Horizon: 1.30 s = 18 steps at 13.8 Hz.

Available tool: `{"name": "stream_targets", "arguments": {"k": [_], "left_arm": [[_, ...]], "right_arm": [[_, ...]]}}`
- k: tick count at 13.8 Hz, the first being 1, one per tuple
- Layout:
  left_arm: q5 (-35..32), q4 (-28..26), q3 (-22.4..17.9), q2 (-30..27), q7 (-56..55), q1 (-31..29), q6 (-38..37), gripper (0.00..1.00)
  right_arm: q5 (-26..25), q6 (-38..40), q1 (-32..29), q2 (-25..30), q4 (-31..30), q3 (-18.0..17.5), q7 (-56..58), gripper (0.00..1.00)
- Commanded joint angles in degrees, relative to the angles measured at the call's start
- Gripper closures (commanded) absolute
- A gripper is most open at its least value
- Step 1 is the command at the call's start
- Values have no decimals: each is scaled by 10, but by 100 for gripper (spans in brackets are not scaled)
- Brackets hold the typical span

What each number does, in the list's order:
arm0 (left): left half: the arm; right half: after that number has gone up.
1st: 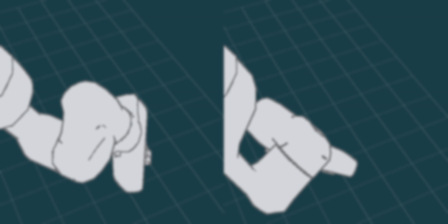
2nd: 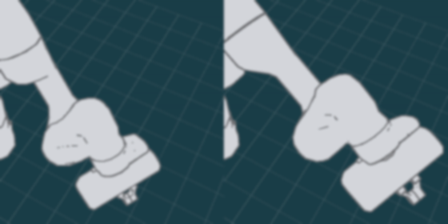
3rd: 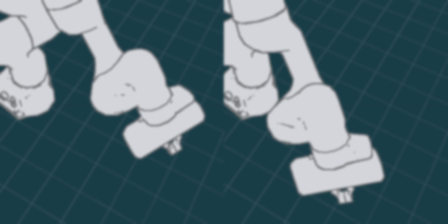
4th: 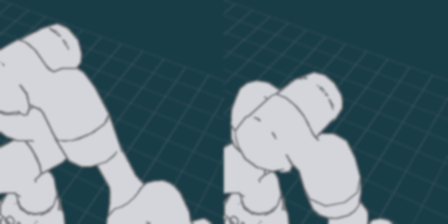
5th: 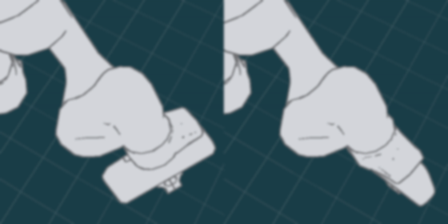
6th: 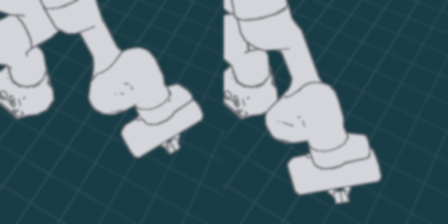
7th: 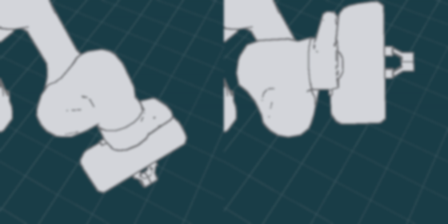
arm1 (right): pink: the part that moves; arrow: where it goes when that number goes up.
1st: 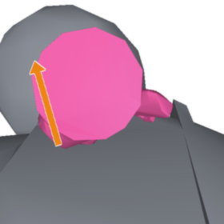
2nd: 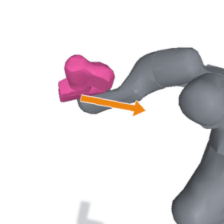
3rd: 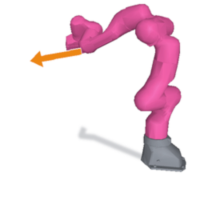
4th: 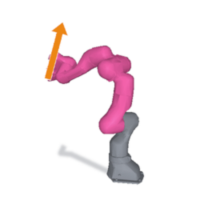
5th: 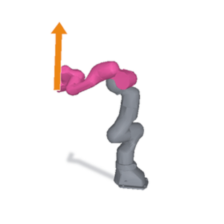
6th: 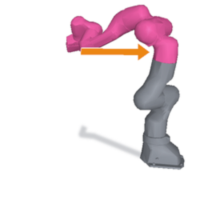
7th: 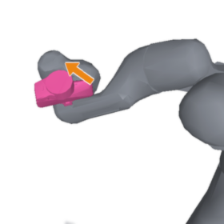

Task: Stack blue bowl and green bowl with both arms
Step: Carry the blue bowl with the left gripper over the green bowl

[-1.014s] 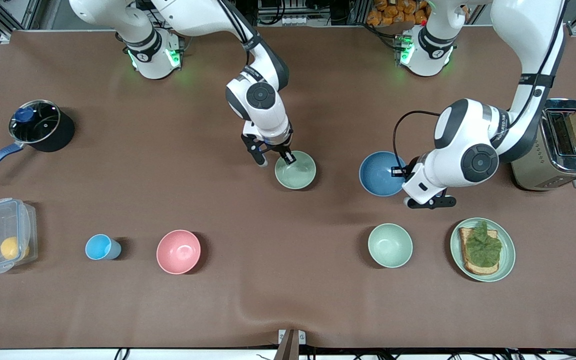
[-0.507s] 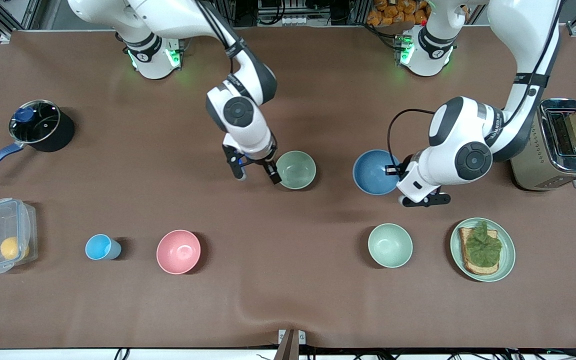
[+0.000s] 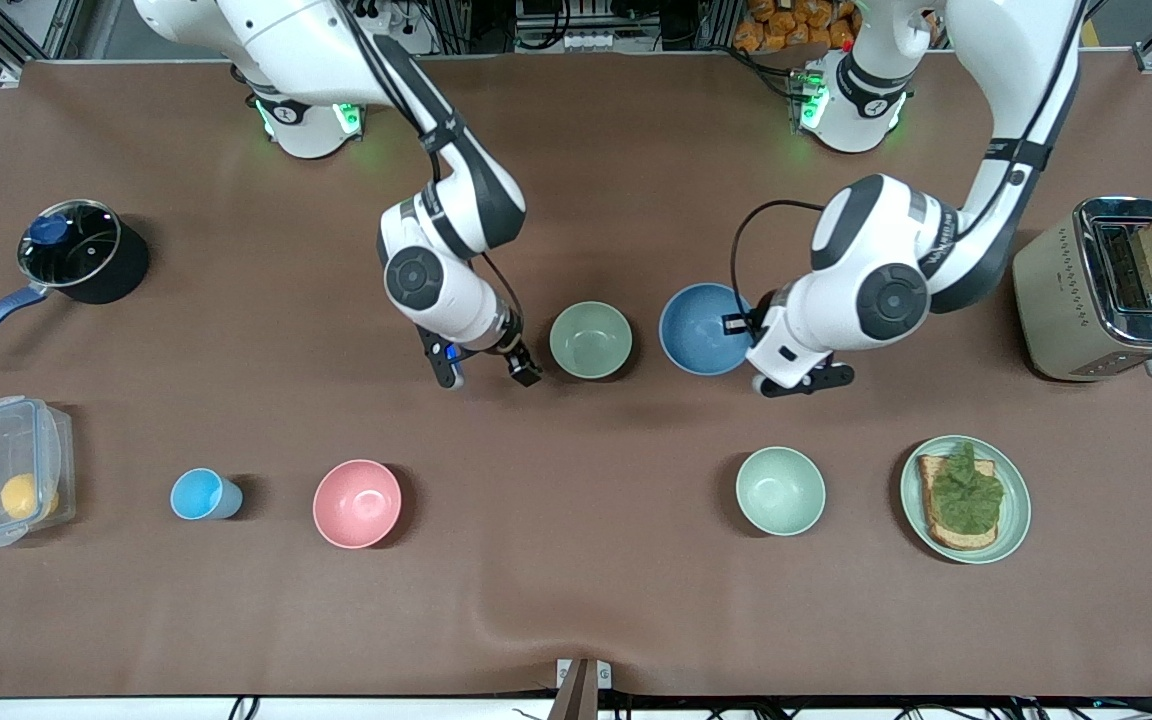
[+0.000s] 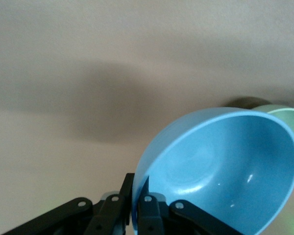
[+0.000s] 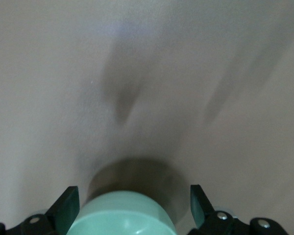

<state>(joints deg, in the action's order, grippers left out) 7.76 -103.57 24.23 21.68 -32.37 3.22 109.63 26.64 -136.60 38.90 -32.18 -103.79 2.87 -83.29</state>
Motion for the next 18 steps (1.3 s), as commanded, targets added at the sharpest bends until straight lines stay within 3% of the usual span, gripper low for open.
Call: {"name": "stream_targets", "arguments": {"k": [1,7,14,18], "left_arm": [[12,-13,18,1,-26,-4,27,100],[14,-57,31,-10,-31,-5,98,100],[14,-55,57,7,-100,0,171,100],[13,-44,58,37,-154,40,205,100]], "right_arm": [[31,-47,-5,-20,-8,-10,22,0],[58,-75,0,-39,-4,-14,22,0],[78,-109,13,-52,-4,-16,20,0],[95,-109,14,-51,-4,-16,20,0]]}}
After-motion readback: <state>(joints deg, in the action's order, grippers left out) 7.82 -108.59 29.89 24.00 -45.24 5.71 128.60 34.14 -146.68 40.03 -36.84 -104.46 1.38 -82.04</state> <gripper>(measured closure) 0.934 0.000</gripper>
